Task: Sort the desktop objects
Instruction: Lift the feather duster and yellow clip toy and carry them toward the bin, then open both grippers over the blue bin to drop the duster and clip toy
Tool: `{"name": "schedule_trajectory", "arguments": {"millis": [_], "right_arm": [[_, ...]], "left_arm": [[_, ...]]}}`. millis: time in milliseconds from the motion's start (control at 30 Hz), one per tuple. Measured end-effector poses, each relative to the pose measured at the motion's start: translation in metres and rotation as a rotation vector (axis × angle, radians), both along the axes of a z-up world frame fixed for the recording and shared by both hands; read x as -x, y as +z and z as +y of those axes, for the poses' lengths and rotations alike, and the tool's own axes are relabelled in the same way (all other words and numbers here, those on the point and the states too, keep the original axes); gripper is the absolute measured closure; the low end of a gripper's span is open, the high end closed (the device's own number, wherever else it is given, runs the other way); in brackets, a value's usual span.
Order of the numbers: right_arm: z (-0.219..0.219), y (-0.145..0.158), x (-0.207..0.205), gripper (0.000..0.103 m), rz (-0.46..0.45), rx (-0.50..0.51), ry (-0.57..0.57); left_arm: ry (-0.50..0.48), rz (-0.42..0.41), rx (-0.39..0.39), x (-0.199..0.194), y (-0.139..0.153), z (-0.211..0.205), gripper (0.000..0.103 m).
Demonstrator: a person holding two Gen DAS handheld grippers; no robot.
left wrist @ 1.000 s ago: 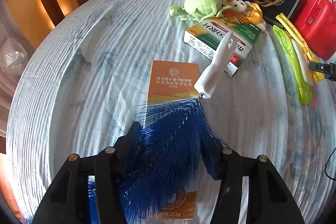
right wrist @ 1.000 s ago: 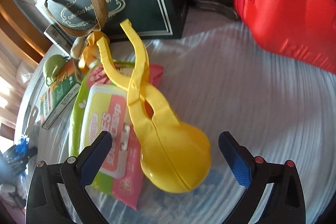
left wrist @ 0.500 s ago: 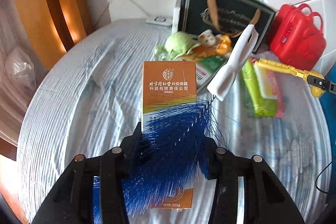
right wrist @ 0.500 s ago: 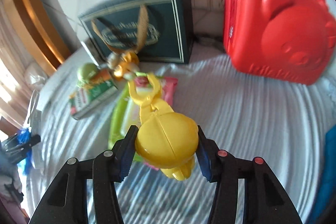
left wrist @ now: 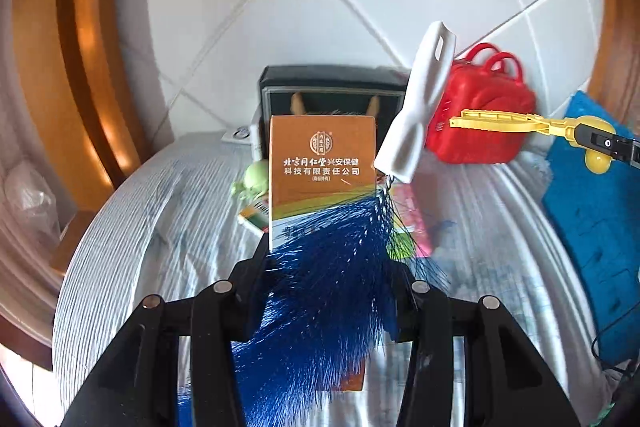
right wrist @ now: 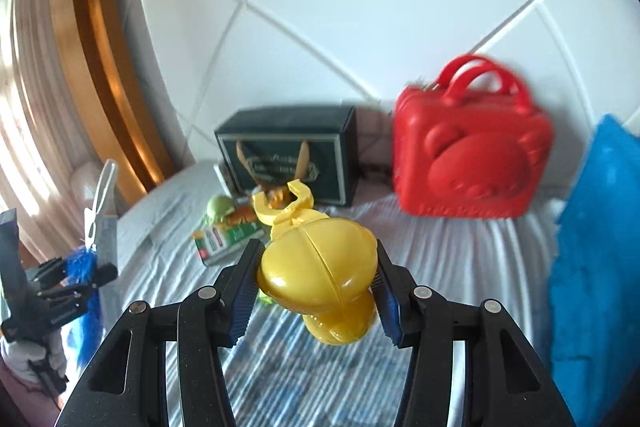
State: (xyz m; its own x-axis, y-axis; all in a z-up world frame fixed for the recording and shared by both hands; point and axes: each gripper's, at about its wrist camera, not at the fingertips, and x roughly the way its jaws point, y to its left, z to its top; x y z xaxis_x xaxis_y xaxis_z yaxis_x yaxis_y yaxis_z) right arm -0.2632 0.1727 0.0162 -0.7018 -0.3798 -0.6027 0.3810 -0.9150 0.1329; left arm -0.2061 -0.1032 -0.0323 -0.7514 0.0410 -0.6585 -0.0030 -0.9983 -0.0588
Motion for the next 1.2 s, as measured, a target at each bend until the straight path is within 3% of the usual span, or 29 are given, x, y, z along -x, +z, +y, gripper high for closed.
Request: {"name": "schedule_trajectory", "arguments": {"millis": [367,667,833,1033,1200], "right_arm": [[0.113,0.083,-0.11,0.052,0.149,0.026,-0.218],[0.237,0.137,-0.192,0.052,0.26,0.047,-0.422],[0.313,0.15,-0.219,0.052,0.279,0.038,-0.538],[0.405,0.143,-0.227,0.052,0.223,0.043,-0.615],[0.464,0.131,-0.235,0.052,0.169,0.043,-0.649]], "left_arm": [[-0.278,0.104,0.063,-0.032,0.082,0.132,0.059],[-0.543,0.202,0.15,-0.056,0.159,0.296,0.059],[-0.688,0.258,0.15,-0.067,0.199,0.402,0.059],[-0.779,0.249,0.118,-0.077,0.212,0.51,0.059],[-0.826,0.184,0.106,-0.083,0.194,0.583,0.059]]}}
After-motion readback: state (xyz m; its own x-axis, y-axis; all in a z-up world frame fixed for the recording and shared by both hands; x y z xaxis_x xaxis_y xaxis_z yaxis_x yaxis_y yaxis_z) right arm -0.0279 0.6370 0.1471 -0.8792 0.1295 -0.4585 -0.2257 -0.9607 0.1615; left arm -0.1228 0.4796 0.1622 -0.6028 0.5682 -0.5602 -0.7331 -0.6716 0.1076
